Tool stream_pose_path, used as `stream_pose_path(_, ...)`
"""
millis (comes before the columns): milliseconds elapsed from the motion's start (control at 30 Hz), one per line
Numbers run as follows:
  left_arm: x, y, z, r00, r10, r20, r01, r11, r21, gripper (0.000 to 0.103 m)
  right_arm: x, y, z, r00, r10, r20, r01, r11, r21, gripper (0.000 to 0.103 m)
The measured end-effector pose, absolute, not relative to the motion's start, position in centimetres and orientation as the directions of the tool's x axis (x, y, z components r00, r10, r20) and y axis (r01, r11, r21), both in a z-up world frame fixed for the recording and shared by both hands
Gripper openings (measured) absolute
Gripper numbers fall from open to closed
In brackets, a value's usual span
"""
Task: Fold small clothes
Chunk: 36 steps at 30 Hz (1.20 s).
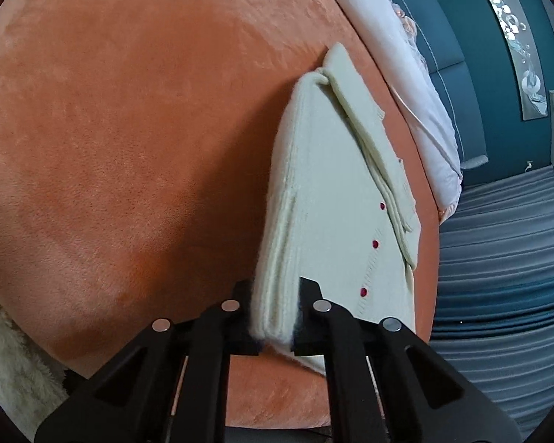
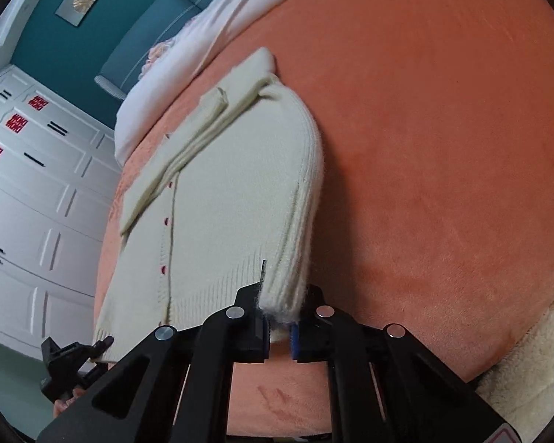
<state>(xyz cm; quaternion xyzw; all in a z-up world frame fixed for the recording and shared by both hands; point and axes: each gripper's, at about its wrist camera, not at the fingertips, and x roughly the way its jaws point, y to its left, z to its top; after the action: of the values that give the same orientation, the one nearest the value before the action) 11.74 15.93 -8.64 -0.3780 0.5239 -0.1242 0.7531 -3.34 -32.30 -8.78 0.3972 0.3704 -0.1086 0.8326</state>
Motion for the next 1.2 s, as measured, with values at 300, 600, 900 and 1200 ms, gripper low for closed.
stream_pose_path(300,6.3,17.6,-7.5,0.364,-0.565,-0.740,-0.144,0.751,-0.644,0.007,-6.9,-30.9,-7.1,0.642,0.122,-0.757,0.407,0.783,0.471,0.006)
stream_pose_path(600,6.8,17.9,-9.8,0.415,-0.505,-0.757,-0.252,0.735,-0.629,0.075,-8.0,-31.7,-11.0,0.586,0.167,-0.793,0.518,0.675,0.525,0.050)
stream_pose_path(900,9.3,16.5,-10.8,0.395,-0.548,-0.737,-0.238,0.714,-0.658,0.039,-5.1,-31.1,-12.4,0.580,0.168,-0.797,0.530,0.665,0.526,0.036)
stream_pose_path(1200,7.0,16.6,-5.3,0.395,-0.573,-0.718,-0.092,0.753,-0.651,0.008,-6.7,-29.9,-4.1,0.710,0.078,-0.699,0.333,0.838,0.432,0.007)
